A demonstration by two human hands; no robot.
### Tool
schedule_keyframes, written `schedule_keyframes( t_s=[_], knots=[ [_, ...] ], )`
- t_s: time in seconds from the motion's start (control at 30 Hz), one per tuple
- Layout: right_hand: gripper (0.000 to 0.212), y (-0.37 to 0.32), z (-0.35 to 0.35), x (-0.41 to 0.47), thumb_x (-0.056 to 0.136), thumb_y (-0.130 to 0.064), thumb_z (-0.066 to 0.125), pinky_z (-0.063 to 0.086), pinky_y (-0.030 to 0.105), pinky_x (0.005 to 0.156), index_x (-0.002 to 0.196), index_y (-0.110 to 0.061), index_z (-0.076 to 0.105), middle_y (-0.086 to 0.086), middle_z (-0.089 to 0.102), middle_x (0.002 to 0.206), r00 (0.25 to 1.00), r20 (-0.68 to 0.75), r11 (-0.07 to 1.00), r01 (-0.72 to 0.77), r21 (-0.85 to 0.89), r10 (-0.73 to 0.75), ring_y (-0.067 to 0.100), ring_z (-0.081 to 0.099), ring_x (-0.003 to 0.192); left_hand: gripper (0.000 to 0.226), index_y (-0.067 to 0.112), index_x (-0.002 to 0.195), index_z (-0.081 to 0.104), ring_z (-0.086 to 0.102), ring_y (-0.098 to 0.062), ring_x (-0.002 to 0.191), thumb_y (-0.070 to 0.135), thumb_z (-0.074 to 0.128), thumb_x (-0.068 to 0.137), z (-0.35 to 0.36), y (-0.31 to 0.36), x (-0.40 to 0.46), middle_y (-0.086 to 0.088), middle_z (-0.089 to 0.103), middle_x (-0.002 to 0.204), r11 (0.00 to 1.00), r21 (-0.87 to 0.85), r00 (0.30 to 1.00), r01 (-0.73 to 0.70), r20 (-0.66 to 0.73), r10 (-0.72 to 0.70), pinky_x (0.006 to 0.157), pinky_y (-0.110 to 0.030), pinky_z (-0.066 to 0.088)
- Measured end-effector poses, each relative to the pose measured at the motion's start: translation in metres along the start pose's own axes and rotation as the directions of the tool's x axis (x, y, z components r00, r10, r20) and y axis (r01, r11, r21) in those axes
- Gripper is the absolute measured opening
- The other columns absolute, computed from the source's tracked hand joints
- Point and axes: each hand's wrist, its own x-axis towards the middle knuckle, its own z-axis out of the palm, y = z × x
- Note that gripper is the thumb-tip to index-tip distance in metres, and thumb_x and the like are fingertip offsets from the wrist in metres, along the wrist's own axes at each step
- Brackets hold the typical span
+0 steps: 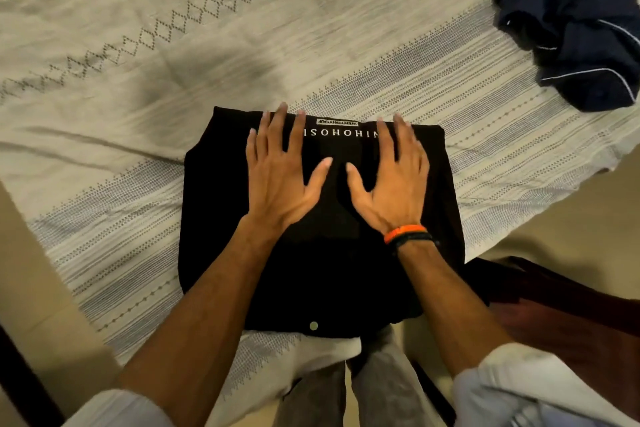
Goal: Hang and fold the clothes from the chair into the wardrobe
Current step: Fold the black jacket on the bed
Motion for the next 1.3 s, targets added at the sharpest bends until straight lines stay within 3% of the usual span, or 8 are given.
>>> schedule_keyframes(
  t_s=[0.1,0.27,0.63,0.73,0.83,1.03,1.2,1.3],
  knots=[
    [0.087,0.010,0.032,0.008,0.090,-0.065,0.042,0.003,0.051,0.123,0.158,-0.019,0.015,0.013,0.006,0.165,0.985,0.162,0.988,0.084,-0.130,-0.062,0.027,0.003,0.153,0.092,0.017,0.158,0.007,-0.002,-0.035,0.151,0.075,0.028,0.090,0.033,-0.018,0.002,-0.014,0.001,0.165,0.993,0.118,0.986,0.003,0.167,-0.022,0.119,-0.061,0.002],
    [0.091,0.032,0.077,-0.020,0.093,-0.069,0.036,0.004,0.054,0.122,0.158,-0.014,0.007,0.015,-0.002,0.165,0.973,0.222,0.971,0.115,-0.212,-0.067,0.027,-0.002,0.153,0.094,0.018,0.158,0.002,-0.007,-0.032,0.152,0.076,0.029,0.089,0.073,-0.046,-0.018,-0.014,-0.007,0.164,0.979,0.194,0.976,-0.071,0.218,0.027,0.119,-0.061,0.003],
    [0.087,0.035,0.095,-0.015,0.092,-0.064,0.042,0.009,0.053,0.122,0.156,-0.010,0.019,0.016,0.011,0.164,0.983,0.158,0.986,0.114,-0.125,-0.094,0.027,0.010,0.152,0.087,0.017,0.158,0.015,0.002,-0.032,0.152,0.072,0.030,0.092,0.084,-0.051,-0.013,-0.014,0.005,0.164,0.988,0.130,0.985,-0.082,0.165,0.060,0.120,-0.058,0.002],
    [0.069,0.039,0.068,0.001,0.095,-0.054,0.042,0.023,0.047,0.117,0.148,-0.010,0.040,0.010,0.033,0.158,0.992,0.093,0.996,0.076,0.038,-0.079,0.023,0.032,0.145,0.068,0.018,0.152,0.035,0.025,-0.030,0.147,0.058,0.036,0.096,0.058,-0.053,-0.005,-0.009,0.025,0.161,1.000,0.001,0.995,-0.025,0.101,0.024,0.119,-0.051,0.017],
    [0.054,0.053,0.045,0.033,0.095,-0.043,0.046,0.030,0.047,0.111,0.136,-0.009,0.054,0.010,0.052,0.142,0.998,0.032,0.998,0.054,-0.039,-0.053,0.028,0.045,0.133,0.052,0.013,0.141,0.049,0.042,-0.033,0.134,0.043,0.044,0.098,0.034,-0.064,0.019,-0.010,0.040,0.152,1.000,0.029,1.000,0.011,0.002,-0.011,0.110,-0.048,0.029],
    [0.054,0.079,0.012,0.102,0.088,-0.045,0.061,0.030,0.050,0.109,0.135,-0.020,0.053,0.012,0.054,0.135,0.851,0.519,0.980,0.030,-0.195,0.077,0.033,0.048,0.127,0.057,0.021,0.133,0.054,0.038,-0.032,0.134,0.048,0.069,0.085,0.002,-0.099,0.085,-0.010,0.044,0.143,0.991,0.126,0.938,0.045,0.335,-0.085,0.112,-0.051,0.017],
    [0.057,0.076,-0.002,0.123,0.081,-0.045,0.074,0.042,0.046,0.105,0.132,-0.025,0.058,0.010,0.061,0.130,0.723,0.674,0.981,-0.032,-0.189,0.153,0.033,0.053,0.123,0.066,0.024,0.129,0.056,0.051,-0.035,0.122,0.050,0.080,0.073,-0.020,-0.097,0.113,-0.010,0.061,0.126,0.983,0.176,0.801,0.047,0.581,-0.142,0.105,-0.051,0.027],
    [0.053,0.069,-0.007,0.120,0.083,-0.040,0.074,0.045,0.044,0.102,0.131,-0.023,0.059,0.010,0.063,0.128,0.710,0.690,0.982,-0.012,-0.186,0.140,0.033,0.055,0.121,0.056,0.021,0.124,0.061,0.054,-0.034,0.118,0.050,0.076,0.078,-0.024,-0.089,0.106,-0.010,0.063,0.119,0.968,0.252,0.800,-0.008,0.582,-0.145,0.105,-0.047,0.031]
  ],
)
